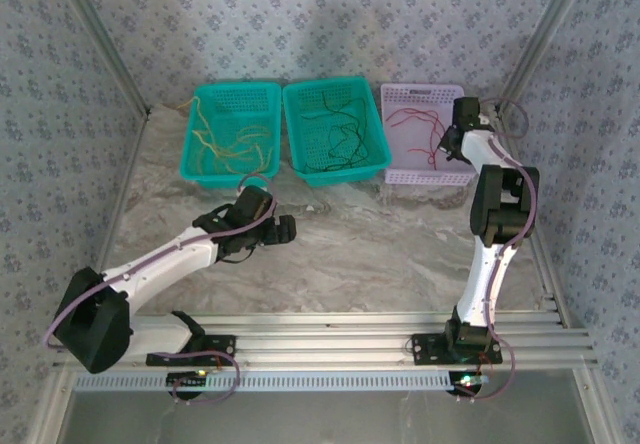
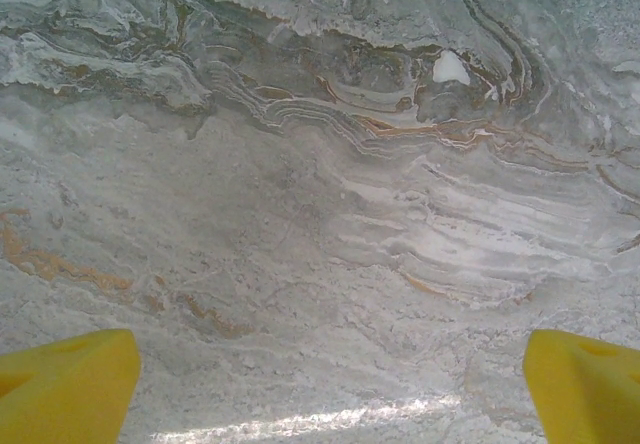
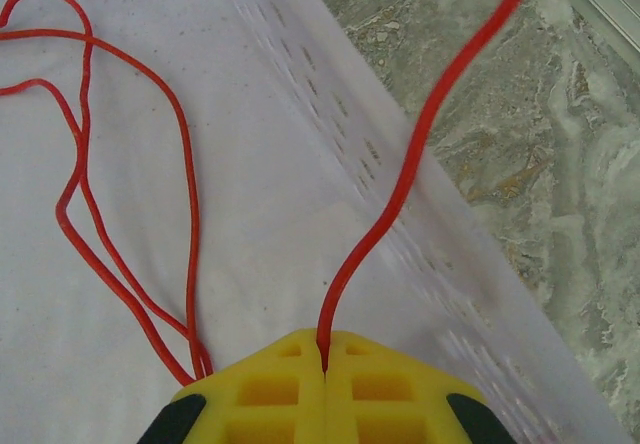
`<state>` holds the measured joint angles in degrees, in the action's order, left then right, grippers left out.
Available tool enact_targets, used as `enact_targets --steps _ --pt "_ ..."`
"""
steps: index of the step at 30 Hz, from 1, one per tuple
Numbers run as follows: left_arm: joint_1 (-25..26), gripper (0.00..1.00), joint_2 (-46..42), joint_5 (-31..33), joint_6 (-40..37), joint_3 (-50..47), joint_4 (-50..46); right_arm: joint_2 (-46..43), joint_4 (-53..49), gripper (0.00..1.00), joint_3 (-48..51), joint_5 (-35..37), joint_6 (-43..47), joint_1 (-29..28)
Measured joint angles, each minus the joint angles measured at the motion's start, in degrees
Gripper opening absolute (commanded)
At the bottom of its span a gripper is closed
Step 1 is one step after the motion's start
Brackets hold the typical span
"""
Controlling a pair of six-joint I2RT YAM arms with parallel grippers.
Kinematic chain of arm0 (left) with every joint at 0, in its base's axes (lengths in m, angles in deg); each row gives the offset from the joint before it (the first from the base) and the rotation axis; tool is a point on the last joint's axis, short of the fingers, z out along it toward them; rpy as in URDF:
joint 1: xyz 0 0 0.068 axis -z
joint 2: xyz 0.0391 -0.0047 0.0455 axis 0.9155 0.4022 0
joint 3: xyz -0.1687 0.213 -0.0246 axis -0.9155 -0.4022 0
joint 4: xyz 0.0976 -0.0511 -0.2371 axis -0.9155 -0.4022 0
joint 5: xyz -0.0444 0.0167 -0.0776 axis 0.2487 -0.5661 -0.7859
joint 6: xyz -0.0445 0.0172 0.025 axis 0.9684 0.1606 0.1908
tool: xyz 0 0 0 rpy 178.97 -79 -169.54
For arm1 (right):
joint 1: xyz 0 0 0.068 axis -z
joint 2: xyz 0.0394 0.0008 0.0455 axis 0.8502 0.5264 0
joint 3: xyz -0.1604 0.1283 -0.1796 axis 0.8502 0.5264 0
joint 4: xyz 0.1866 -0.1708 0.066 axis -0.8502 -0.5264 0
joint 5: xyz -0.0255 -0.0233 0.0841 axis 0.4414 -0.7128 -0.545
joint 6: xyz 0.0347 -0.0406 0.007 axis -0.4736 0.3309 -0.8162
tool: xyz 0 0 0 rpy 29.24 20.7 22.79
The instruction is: Untangle the cables
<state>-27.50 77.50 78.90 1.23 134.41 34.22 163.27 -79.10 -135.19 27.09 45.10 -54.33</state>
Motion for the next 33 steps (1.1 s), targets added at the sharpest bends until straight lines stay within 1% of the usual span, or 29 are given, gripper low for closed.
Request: enact_targets --steps 2,5,8,11,13,15,16,20,21,22,23,24,27,31,33 --pt "0.0 0.98 0.3 0.0 0.0 0.0 0.0 0.0 -0.7 0.15 -0.2 0.6 0.4 -0.9" --pt "0.0 0.99 0.4 0.0 0.0 0.0 0.0 0.0 -1.2 0.33 -0.3 0.9 1.2 -2.5" --pt "0.2 1.00 0.4 0.0 0.0 0.0 0.0 -0.4 -1.6 0.47 -0.2 0.9 1.7 -3.9" --pt "0.3 1.00 0.4 0.0 0.0 0.0 0.0 -2.8 -1.9 0.56 -0.1 0.9 1.7 -4.6" --pt "0.3 1.00 0.4 0.0 0.0 0.0 0.0 -5.9 -2.0 0.62 0.3 1.0 1.7 -4.7" --pt "0.3 1.00 0.4 0.1 -0.2 0.3 -0.2 -9.7 -1.9 0.71 1.0 1.3 1.5 -4.7" --pt "0.3 1.00 0.4 0.1 -0.2 0.6 -0.5 -11.8 -1.9 0.73 1.5 1.5 1.4 -4.7" --pt "0.3 1.00 0.4 0.5 -0.7 2.7 -1.0 -20.7 -0.6 0.76 5.1 2.2 1.0 -5.0" --pt "0.3 1.00 0.4 0.6 -0.9 3.3 -1.2 -23.0 0.4 0.77 6.9 2.4 1.0 -5.1" --pt "0.3 1.00 0.4 0.8 -1.3 4.1 -1.4 -25.6 1.8 0.82 9.4 2.5 0.9 -5.3" --pt "0.3 1.00 0.4 1.1 -1.6 4.7 -1.8 -27.8 2.9 0.97 11.6 2.4 0.8 -5.6" --pt "0.3 1.00 0.5 1.6 -1.8 5.7 -2.2 -30.4 4.4 1.00 14.4 2.4 1.0 -5.9" --pt "0.2 1.00 1.4 3.6 -3.0 8.6 -3.2 -35.6 8.9 1.00 21.0 2.5 4.1 -7.7" --pt "-1.0 1.00 2.7 7.2 -4.2 12.8 -5.0 -40.4 14.8 1.00 28.9 5.2 11.9 -11.7" --pt "-1.8 1.00 2.9 9.3 -4.8 14.1 -5.2 -42.6 17.6 1.00 33.4 6.7 14.8 -12.6"
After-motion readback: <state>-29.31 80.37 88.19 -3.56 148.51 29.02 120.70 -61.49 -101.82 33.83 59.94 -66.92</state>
